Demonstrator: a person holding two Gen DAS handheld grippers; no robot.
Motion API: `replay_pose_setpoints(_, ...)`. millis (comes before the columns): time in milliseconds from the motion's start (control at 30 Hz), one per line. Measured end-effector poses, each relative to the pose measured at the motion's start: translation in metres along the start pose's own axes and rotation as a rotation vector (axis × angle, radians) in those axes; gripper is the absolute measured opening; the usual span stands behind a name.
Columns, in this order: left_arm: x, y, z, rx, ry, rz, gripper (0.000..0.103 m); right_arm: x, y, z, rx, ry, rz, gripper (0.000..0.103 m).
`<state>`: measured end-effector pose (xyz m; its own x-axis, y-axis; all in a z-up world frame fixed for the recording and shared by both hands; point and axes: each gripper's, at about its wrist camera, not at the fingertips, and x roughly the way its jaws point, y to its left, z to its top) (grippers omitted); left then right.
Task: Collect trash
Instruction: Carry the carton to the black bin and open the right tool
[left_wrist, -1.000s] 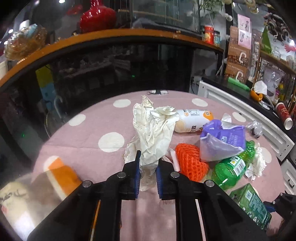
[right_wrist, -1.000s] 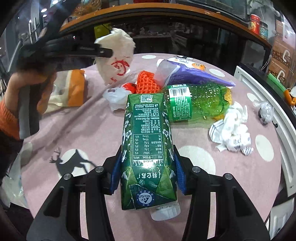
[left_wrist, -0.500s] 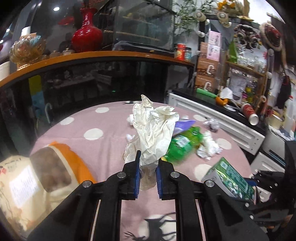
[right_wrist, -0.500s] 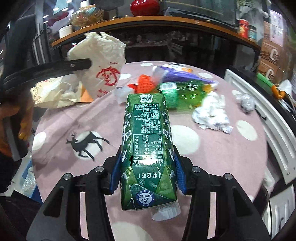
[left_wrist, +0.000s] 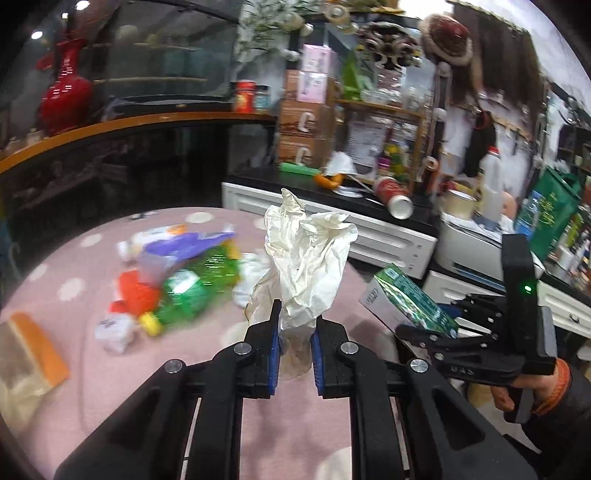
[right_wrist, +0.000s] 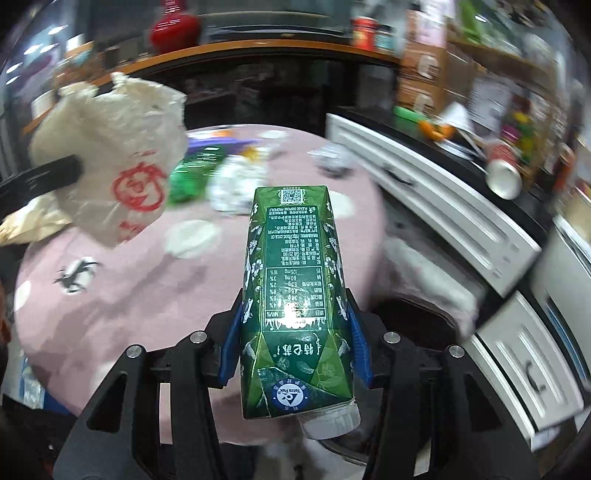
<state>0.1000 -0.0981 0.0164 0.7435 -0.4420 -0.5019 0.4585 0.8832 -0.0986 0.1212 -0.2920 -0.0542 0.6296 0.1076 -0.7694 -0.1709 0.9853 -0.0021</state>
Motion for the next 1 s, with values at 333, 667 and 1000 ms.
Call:
replay_pose_setpoints(333,0.084,-0.086,-0.004,0.093,0.193,-0.219,0.015,-0.003,-0.11,-0.045,0.217,0.034,-0.195,0.049)
replay_pose_setpoints(667,0.142,-0.163,-0.014,0.189,0.289,-0.308,0.015,-0.002,-0.174,-0.087,0.378,0.05,-0.292,0.049)
replay_pose_setpoints(1000,0.209,-0.195,-0.048,0.153,0.471,-0.34,0.015,-0.002,-0.209,-0.112,0.479,0.068,-0.311,0.049)
